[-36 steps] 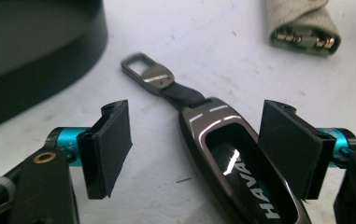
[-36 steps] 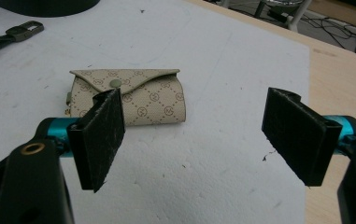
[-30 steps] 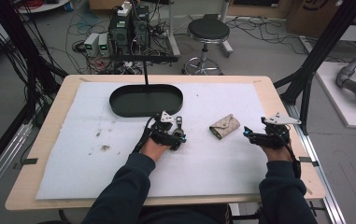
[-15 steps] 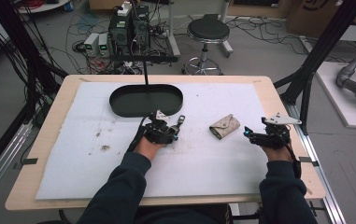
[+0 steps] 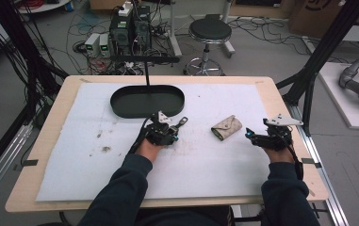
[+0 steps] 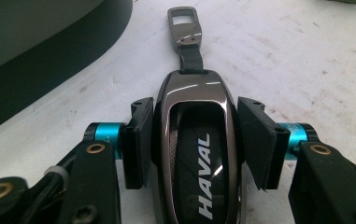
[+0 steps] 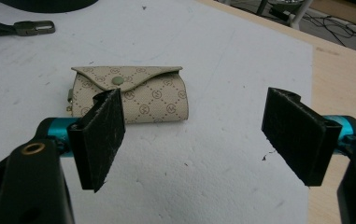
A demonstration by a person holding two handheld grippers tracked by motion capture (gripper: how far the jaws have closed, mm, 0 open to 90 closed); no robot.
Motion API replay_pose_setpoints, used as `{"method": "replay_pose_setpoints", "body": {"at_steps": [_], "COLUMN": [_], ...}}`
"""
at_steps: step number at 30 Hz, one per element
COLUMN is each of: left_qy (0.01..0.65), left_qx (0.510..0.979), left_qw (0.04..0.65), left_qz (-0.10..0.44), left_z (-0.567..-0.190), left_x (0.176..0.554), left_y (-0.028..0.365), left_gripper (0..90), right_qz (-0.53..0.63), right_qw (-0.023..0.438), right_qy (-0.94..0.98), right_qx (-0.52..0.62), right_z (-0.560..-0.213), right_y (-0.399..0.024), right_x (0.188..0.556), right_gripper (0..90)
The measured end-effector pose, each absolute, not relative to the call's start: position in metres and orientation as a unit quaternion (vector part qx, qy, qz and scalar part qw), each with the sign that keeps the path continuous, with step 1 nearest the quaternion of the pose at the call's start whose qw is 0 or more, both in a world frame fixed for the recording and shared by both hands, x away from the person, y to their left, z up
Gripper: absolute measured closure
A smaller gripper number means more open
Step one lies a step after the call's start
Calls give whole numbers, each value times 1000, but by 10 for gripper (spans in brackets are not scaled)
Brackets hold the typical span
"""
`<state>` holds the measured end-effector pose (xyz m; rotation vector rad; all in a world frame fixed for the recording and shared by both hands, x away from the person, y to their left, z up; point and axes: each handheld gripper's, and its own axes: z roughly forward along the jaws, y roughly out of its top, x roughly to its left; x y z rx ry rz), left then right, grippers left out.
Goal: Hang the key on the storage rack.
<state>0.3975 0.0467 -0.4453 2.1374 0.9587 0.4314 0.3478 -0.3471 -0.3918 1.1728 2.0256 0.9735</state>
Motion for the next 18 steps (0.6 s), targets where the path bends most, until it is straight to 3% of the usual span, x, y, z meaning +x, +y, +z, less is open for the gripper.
{"method": "replay_pose_setpoints", "body": {"at_steps": [9, 18], "left_qy": [384, 404], "left_qx": [802, 750], "left_qw": [422, 473], "left_qz": [178, 226], "left_z": [-422, -377], "left_x": [393, 389], "left_y": [66, 120], "left_gripper": [485, 486], "right_qz": [366, 368], "right_qw": [299, 297], "right_qy": [762, 762], "right_qx": [442, 443], "right_z": [-392, -392], "right_y": [-349, -348], "right_x": [348, 347], "right_gripper": [220, 220]}}
